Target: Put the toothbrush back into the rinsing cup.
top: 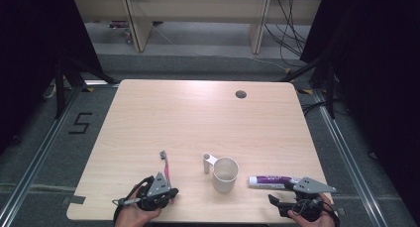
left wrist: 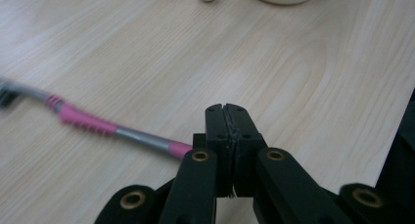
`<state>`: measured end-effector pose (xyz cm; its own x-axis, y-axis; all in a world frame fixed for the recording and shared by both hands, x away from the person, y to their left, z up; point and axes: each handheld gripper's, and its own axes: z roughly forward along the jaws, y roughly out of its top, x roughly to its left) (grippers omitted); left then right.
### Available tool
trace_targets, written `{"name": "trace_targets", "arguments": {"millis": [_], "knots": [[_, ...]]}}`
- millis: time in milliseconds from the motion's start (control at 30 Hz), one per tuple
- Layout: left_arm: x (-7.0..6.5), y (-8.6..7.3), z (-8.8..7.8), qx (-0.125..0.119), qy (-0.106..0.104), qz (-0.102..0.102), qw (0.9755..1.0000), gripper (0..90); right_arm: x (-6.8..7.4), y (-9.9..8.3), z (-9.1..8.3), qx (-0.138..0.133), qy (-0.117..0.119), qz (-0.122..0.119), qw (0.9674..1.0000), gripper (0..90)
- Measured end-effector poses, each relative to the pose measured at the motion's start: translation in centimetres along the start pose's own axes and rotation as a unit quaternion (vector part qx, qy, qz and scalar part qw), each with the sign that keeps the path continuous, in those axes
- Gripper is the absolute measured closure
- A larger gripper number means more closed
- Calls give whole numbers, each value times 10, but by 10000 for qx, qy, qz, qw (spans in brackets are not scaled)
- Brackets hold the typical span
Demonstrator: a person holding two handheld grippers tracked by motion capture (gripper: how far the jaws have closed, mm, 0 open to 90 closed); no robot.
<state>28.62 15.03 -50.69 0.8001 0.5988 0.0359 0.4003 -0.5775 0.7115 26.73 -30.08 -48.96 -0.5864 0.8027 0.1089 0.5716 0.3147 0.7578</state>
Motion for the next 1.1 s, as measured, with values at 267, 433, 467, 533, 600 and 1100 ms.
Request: {"name": "trace_targets", "arguments": {"millis": [267, 433, 467, 533, 600, 1100], "knots": [[11, -14, -14, 63, 206, -85, 9997, 881, -2, 1, 2, -57, -11, -161, 9999, 239], [20, -16, -20, 69, 304, -165, 9994, 877, -1, 1, 3, -38, 18, -148, 9999, 239], [21, -16, -20, 49, 319, -192, 9993, 875, -1, 1, 3, -22, 104, -119, 9999, 238], [22, -14, -21, 153, 343, -61, 9993, 872, -1, 1, 3, -26, 69, -142, 9999, 239], [23, -11, -22, 178, 378, -60, 9991, 857, -1, 1, 4, -14, 128, -126, 9998, 238], [53, 35, 1, 1351, 294, -180, 9902, 599, 2, 1, 2, 6, 154, -63, 9999, 239]]}}
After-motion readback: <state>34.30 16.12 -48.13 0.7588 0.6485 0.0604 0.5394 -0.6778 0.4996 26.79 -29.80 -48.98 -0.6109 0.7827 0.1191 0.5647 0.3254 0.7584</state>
